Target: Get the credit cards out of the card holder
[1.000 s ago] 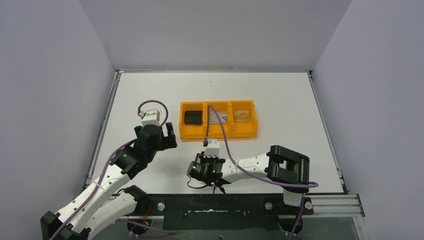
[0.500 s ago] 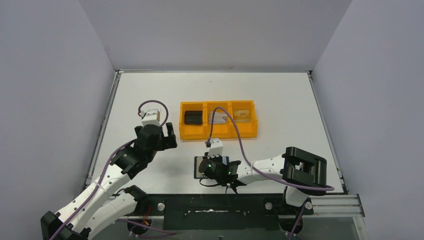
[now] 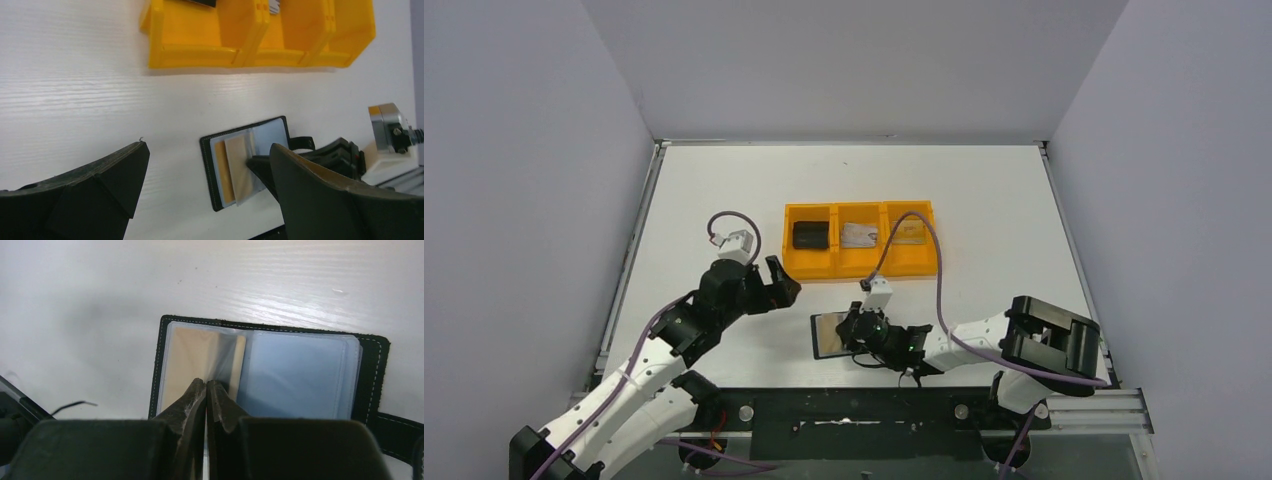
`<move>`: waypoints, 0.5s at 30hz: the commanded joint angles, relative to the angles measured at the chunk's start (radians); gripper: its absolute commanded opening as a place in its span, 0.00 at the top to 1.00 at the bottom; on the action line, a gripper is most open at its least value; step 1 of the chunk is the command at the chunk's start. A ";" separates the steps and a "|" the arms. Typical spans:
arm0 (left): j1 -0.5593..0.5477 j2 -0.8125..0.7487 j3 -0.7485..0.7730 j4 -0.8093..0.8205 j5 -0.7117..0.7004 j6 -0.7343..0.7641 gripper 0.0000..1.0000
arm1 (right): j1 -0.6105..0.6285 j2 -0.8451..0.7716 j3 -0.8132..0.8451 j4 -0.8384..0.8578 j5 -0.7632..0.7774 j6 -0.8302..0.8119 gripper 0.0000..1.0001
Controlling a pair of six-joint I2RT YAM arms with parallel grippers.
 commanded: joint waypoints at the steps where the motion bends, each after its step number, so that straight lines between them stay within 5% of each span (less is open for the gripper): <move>1: 0.005 0.026 -0.056 0.219 0.265 -0.108 0.10 | -0.033 -0.051 -0.078 0.216 -0.031 0.084 0.99; 15: -0.003 0.175 -0.136 0.442 0.503 -0.198 0.26 | -0.053 -0.126 -0.223 0.355 -0.009 0.148 1.00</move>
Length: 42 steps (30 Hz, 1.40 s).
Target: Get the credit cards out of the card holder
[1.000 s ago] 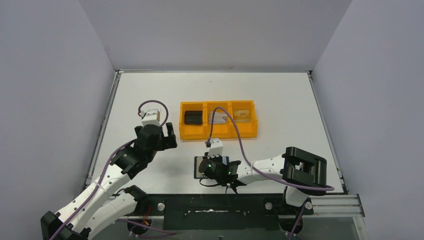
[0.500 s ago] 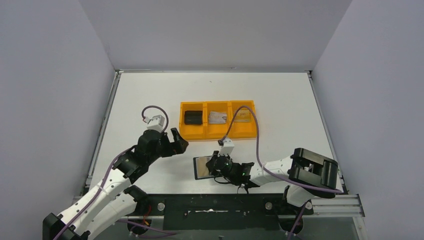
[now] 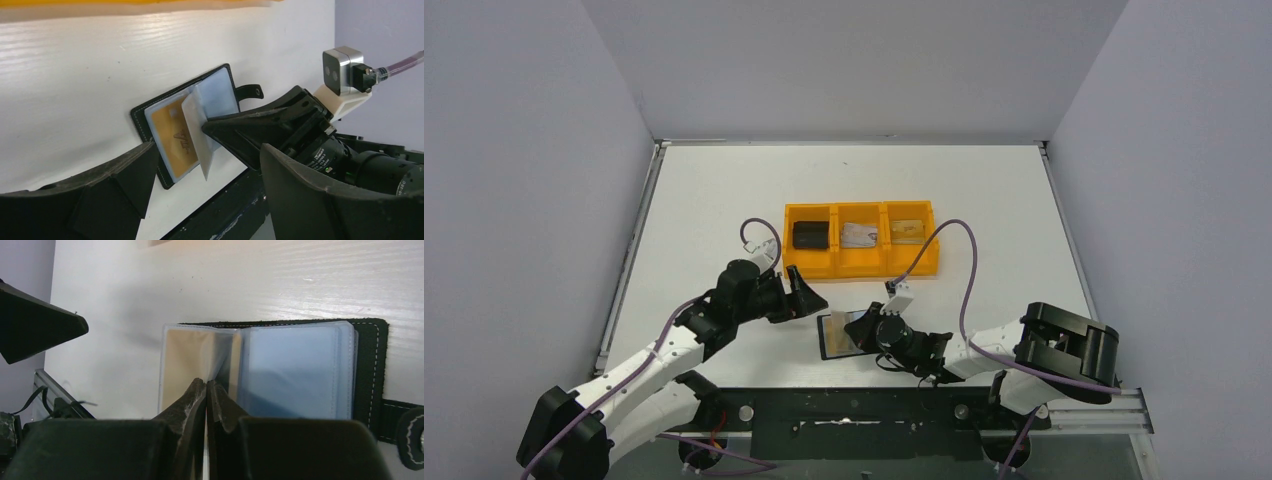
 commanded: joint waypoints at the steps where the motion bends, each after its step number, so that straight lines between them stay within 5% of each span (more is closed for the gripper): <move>1: -0.005 0.017 -0.018 0.173 0.103 -0.045 0.27 | -0.007 -0.039 -0.027 0.123 0.040 0.026 1.00; 29: -0.172 0.360 -0.080 0.466 0.028 -0.129 0.69 | -0.019 -0.041 -0.083 0.177 0.045 0.066 0.99; 42: -0.191 0.421 -0.051 0.527 0.085 -0.128 0.76 | -0.018 -0.160 -0.024 -0.133 0.115 0.111 0.72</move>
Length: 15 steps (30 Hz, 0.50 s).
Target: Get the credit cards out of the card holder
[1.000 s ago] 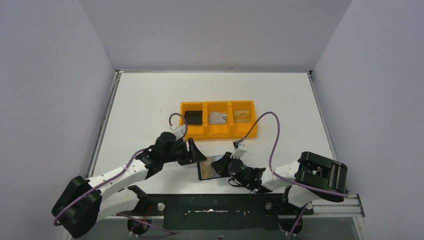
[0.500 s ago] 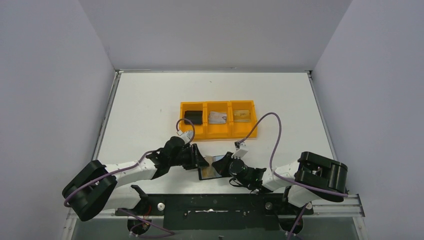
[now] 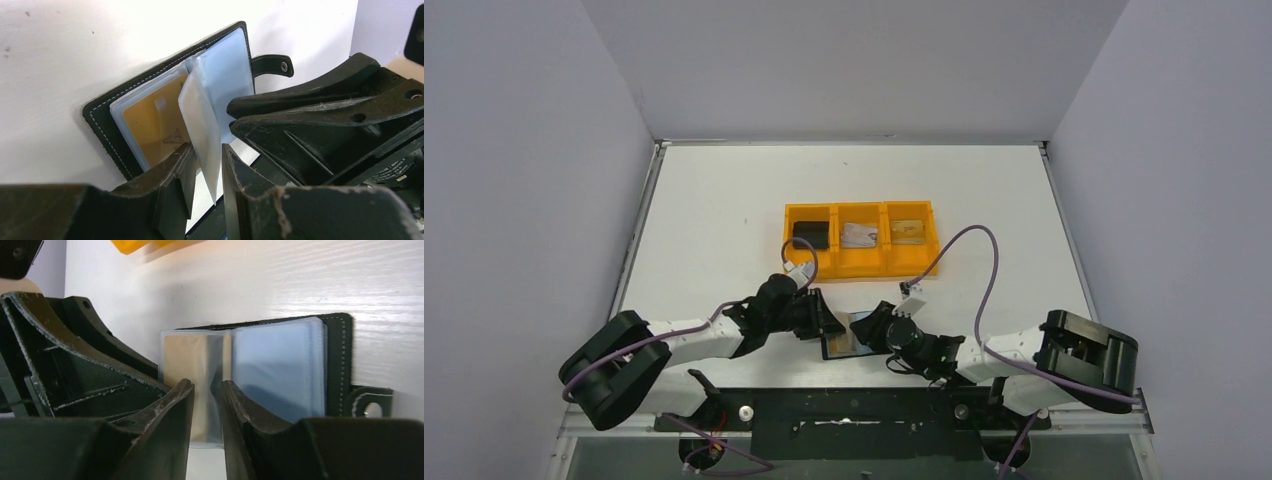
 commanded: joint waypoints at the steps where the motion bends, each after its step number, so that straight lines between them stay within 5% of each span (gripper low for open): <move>1: -0.022 0.025 0.042 0.092 0.036 0.000 0.76 | -0.004 -0.078 0.058 -0.184 0.108 0.032 0.71; 7: -0.053 0.050 0.077 0.103 0.038 -0.001 0.76 | 0.008 -0.194 0.090 -0.440 0.208 0.081 0.65; 15: -0.079 0.111 0.129 0.115 0.037 0.005 0.72 | 0.010 -0.412 0.038 -0.570 0.265 0.097 0.65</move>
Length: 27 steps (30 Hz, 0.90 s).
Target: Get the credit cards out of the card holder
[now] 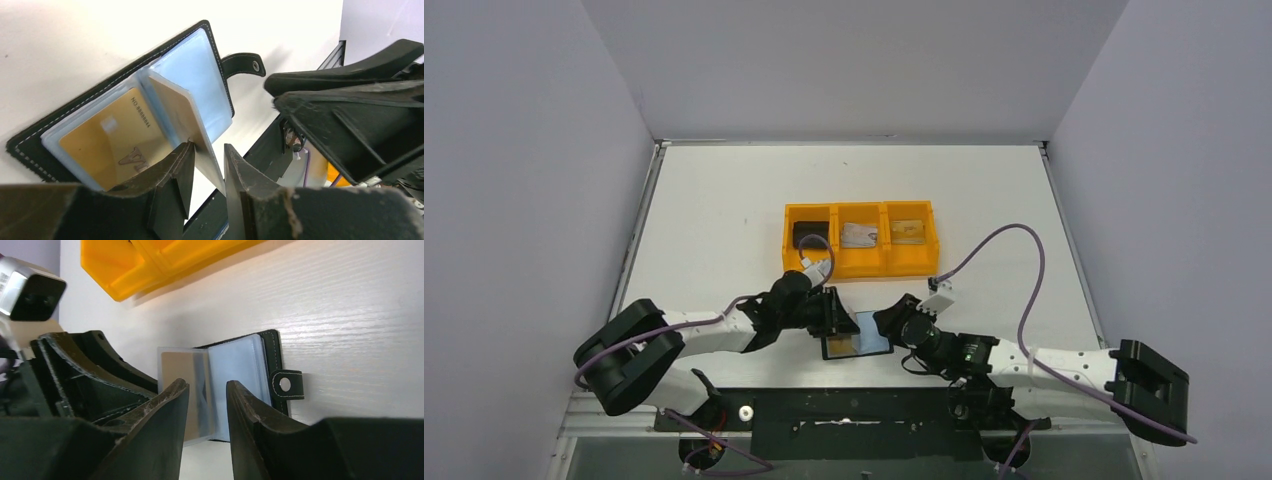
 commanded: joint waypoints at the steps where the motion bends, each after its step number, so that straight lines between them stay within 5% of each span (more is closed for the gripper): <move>1: -0.023 0.049 0.068 0.084 0.021 0.004 0.71 | 0.007 -0.124 -0.021 -0.105 0.102 0.032 0.65; 7: -0.071 0.109 0.117 0.088 -0.006 -0.007 0.68 | 0.008 -0.242 -0.053 -0.168 0.117 0.041 0.63; 15: -0.065 -0.039 0.075 -0.025 -0.132 0.041 0.54 | 0.009 -0.265 -0.076 -0.143 0.088 0.039 0.61; 21: -0.070 0.058 0.119 0.035 -0.023 0.023 0.56 | 0.010 -0.202 -0.040 -0.161 0.094 0.041 0.60; 27: -0.079 -0.041 0.089 -0.042 -0.155 0.025 0.57 | 0.016 -0.153 0.017 -0.165 0.056 -0.020 0.60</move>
